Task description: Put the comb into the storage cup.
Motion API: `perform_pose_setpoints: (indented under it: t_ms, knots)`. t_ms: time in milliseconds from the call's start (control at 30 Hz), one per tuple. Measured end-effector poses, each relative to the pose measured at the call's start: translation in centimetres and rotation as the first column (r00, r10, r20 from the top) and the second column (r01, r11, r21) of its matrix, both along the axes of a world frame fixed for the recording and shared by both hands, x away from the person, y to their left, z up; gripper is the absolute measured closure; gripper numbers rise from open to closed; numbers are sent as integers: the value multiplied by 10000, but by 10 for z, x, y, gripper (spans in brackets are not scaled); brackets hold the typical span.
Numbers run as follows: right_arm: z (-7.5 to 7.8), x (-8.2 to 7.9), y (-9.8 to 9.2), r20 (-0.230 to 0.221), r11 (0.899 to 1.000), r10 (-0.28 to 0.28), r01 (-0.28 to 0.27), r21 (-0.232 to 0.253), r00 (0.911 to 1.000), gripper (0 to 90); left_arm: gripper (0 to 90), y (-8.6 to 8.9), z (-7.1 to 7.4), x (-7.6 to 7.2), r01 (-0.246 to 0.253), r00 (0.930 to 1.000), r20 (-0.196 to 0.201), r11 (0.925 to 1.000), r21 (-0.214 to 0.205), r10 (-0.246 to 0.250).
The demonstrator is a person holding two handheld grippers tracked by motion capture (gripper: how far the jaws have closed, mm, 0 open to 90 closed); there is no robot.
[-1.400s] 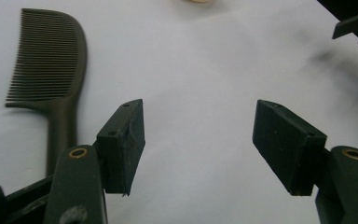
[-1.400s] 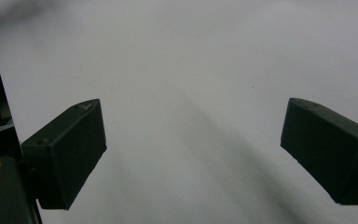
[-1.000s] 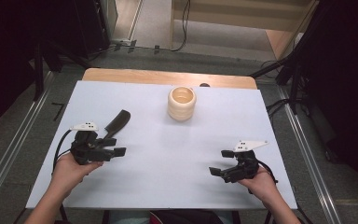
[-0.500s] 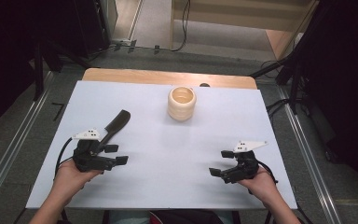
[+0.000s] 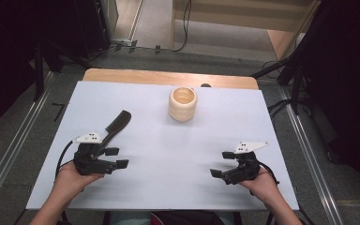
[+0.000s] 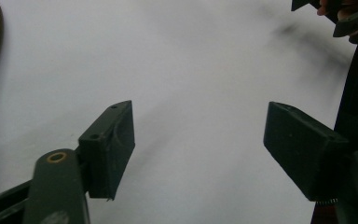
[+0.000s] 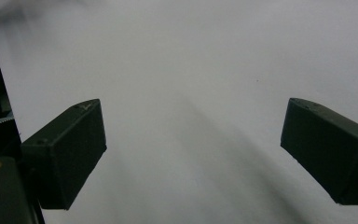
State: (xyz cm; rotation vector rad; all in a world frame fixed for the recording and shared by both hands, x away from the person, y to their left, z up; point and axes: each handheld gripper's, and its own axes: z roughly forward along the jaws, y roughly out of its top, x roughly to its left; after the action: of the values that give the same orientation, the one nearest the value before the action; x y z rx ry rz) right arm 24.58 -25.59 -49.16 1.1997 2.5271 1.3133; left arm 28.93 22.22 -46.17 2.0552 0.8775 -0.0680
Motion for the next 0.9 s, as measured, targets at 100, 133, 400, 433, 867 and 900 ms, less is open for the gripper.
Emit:
perform_pose_setpoints:
  t_ms: [100, 133, 400, 433, 867, 900]
  knots:
    - [0, 0, 0, 9, 10000, -1, 1, -8, 10000, 50, 243, 0, 0, 1, -31, 10000, 73, 10000, 18, 31]
    - [0, 0, 0, 8, 10000, -1, 1, -14, 10000, 50, 243, 1, 1, 2, -67, 10000, 64, 10000, 48, 66]
    - [-1, -2, -1, -47, 10000, -46, 46, -47, 10000, 50, 246, 7, 4, 8, -599, 9982, 27, 9981, 130, 599]
    - [-1, -2, -1, -48, 10000, -39, 39, -61, 10000, 50, 246, 8, 4, 9, -635, 9980, 47, 9979, 155, 635]
    - [-2, -4, -2, -73, 9999, -62, 61, -126, 10000, 50, 246, 20, 5, 22, -1156, 9933, 65, 9926, 371, 1154]
    - [-2, -4, -2, -79, 9999, -62, 61, -137, 9999, 50, 246, 21, 5, 24, -1193, 9929, 53, 9920, 415, 1192]
